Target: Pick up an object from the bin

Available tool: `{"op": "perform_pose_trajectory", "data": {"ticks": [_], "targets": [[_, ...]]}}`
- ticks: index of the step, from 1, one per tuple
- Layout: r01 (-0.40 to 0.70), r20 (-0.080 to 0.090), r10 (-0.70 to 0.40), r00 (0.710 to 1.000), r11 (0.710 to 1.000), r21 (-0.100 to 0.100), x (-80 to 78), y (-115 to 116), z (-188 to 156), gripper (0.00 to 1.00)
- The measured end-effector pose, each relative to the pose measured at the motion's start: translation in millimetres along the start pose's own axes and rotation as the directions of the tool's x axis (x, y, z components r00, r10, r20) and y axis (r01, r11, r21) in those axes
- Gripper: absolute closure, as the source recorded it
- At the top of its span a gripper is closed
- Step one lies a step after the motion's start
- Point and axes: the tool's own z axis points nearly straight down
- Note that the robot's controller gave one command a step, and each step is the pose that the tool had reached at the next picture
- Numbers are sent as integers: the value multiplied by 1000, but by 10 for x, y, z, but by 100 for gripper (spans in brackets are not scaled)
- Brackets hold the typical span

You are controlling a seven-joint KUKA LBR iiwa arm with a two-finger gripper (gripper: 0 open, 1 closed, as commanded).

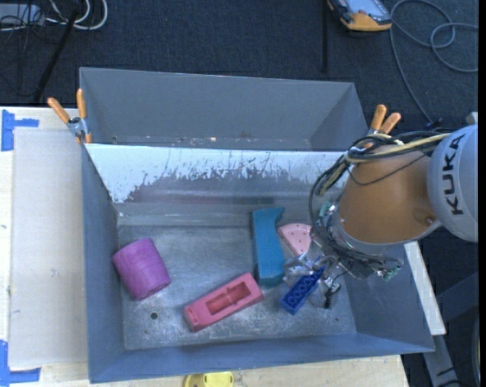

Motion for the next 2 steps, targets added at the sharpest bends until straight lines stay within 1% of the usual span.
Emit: {"op": "perform_pose_trajectory", "data": {"ticks": [1,2], "targets": [[10,3,-10,1000,1000,3,-20,-44,-579,100],[42,1,-42,999,999,0,-113,-14,-1211,100]]}}
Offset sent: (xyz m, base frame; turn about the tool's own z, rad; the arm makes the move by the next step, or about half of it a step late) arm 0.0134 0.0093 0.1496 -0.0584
